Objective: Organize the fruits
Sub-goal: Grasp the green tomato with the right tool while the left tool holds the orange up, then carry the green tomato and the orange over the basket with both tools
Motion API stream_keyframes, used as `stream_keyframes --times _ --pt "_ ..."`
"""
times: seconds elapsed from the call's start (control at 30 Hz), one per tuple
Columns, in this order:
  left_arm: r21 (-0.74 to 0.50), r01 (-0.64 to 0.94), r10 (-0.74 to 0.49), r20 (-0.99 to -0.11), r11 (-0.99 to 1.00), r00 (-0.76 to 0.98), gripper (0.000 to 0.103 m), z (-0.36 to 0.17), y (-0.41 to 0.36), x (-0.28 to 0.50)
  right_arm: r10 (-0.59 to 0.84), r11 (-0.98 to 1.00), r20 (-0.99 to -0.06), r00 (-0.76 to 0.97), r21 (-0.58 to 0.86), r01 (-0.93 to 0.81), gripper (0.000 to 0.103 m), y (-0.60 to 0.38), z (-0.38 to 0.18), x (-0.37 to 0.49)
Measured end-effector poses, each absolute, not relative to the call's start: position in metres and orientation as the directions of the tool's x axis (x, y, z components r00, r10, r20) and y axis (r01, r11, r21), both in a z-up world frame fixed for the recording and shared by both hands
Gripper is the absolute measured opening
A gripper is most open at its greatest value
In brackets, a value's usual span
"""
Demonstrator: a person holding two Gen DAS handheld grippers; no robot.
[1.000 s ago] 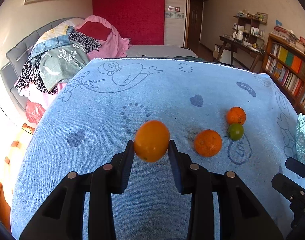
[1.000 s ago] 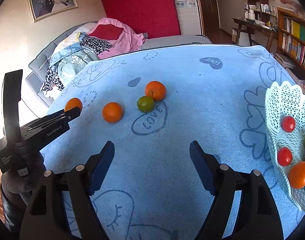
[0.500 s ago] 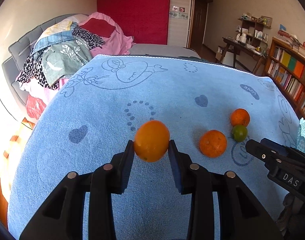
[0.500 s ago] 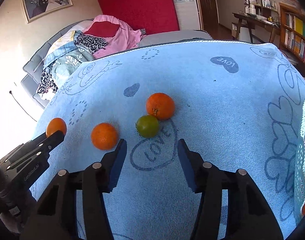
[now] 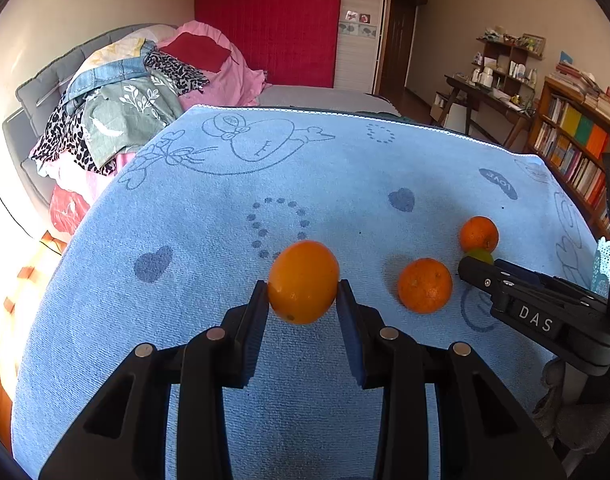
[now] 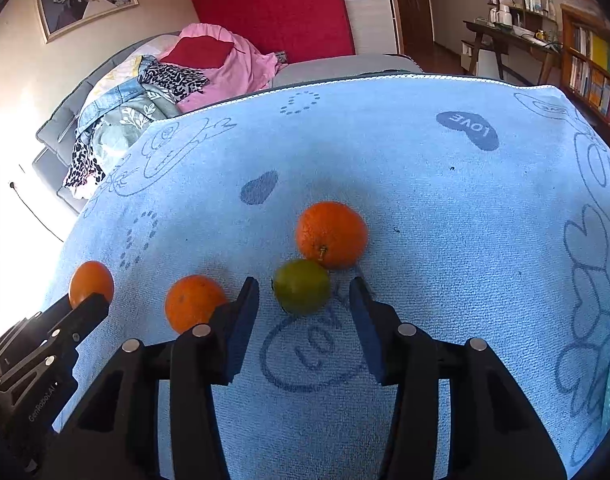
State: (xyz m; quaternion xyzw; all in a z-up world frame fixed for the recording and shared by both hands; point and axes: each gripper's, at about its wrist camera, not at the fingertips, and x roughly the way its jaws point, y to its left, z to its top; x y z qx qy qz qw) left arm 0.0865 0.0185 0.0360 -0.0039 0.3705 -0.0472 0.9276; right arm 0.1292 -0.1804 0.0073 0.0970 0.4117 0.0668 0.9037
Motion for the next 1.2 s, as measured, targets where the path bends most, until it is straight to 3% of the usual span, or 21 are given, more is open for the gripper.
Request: stream_keyframes --times 0.17,1.2 --pt "-0.047 0.083 -0.092 -0.696 0.995 0.712 0.035 0.033 0.019 0.088 0.182 0.978 -0.740 0.647 0.203 -0.043 0.031 -0.177 0.004 0.129" --pt "-0.043 0.166 -0.152 -0.667 0.985 0.730 0.035 0.042 -0.001 0.070 0.215 0.958 -0.689 0.693 0.286 -0.013 0.030 -0.209 0.032 0.041"
